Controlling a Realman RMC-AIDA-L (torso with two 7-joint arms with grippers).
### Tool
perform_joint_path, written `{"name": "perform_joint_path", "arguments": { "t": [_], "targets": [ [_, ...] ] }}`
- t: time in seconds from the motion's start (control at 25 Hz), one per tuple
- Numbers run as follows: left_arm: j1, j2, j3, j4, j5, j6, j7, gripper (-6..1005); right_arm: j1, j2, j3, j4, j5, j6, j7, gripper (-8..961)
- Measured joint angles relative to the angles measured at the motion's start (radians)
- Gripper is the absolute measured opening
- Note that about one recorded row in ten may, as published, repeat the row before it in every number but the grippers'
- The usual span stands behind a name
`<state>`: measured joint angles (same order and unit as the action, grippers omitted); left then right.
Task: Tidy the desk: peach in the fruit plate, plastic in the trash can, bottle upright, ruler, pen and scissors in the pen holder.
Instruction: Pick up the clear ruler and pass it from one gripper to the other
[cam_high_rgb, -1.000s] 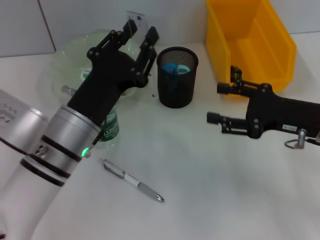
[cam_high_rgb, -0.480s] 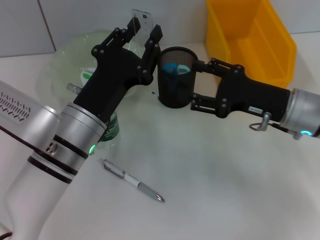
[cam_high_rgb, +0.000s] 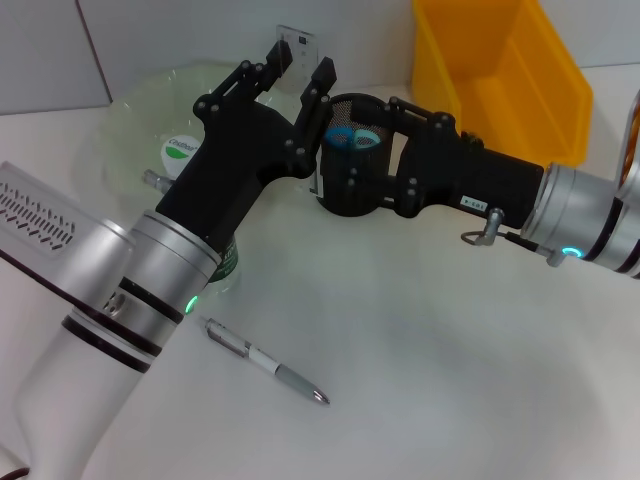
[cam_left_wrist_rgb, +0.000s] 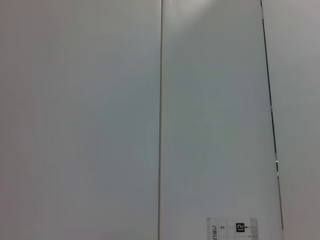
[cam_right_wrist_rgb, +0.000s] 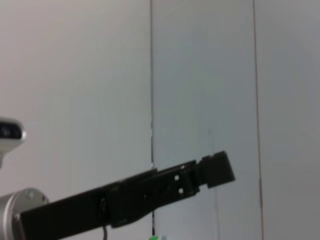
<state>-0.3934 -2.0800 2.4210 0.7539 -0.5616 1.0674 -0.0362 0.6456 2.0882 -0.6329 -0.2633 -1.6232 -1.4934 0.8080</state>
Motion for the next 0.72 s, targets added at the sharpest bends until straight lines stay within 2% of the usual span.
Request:
{"name": "perform_joint_path", "arguments": {
  "t": [0.72],
  "targets": [
    [-0.002, 0.000, 0.006, -0.007, -0.002, -0.001, 0.003, 450, 0.065, 0.003, 0.003, 0.088, 0.029, 0.029, -0.053, 766]
  ]
}}
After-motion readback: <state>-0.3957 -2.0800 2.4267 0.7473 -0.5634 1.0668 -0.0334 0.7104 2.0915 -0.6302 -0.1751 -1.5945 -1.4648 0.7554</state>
